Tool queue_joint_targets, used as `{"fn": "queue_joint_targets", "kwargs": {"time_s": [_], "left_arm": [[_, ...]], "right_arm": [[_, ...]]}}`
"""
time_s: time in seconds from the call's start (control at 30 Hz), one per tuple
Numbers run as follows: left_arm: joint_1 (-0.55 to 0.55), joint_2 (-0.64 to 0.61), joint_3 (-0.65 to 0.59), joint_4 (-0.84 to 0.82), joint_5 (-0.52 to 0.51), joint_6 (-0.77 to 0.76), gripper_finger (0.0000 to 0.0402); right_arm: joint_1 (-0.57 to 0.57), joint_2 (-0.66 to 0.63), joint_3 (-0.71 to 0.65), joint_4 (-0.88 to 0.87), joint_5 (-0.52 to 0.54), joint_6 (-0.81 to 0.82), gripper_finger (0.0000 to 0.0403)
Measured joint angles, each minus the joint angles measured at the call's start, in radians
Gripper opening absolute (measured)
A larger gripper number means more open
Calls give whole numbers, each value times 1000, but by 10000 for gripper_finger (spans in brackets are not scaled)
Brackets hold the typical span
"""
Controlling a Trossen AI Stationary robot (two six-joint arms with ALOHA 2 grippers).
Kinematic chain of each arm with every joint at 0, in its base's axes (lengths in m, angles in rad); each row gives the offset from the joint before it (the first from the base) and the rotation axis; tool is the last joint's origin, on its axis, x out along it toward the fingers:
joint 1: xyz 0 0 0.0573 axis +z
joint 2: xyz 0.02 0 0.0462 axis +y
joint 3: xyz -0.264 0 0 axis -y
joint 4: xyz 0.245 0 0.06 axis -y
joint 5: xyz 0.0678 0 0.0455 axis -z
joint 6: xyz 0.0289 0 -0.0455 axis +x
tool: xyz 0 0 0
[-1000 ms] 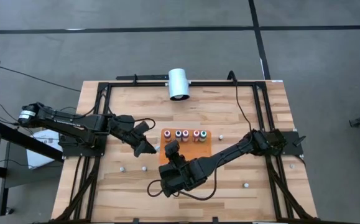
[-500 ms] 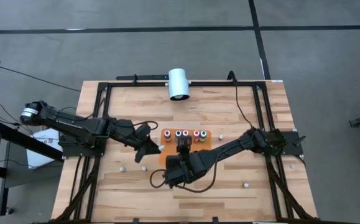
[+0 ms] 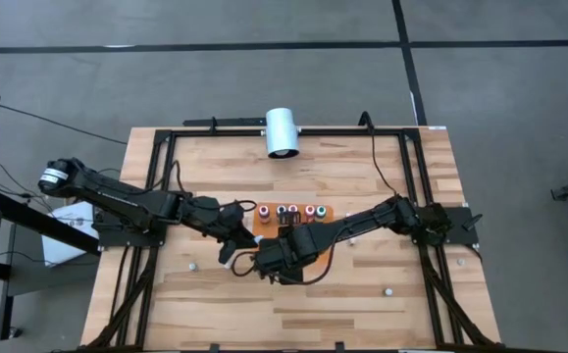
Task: Pick & Place food coloring
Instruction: Put the small black food coloring into the orange bin
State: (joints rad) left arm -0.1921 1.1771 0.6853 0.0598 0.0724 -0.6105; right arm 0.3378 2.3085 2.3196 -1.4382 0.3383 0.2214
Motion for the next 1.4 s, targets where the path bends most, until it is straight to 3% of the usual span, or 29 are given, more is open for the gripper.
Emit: {"fn": "queue_joint_targets", "kwargs": {"time_s": [0.47,0.83,1.1,1.4], "left_arm": [[-5,0,0,3,-7,24,73],[-45,-1,0,7,-62,32,73],[-45,-1,0,7,-62,37,73],[-45,-1,0,6,-62,39,73]], "right_arm": [[2,-152,0,36,94,18,134],[2,-163,-1,38,140,14,131],[24,-181,-133,229,136,26,131],[54,-205,-251,256,195,109,131]]}}
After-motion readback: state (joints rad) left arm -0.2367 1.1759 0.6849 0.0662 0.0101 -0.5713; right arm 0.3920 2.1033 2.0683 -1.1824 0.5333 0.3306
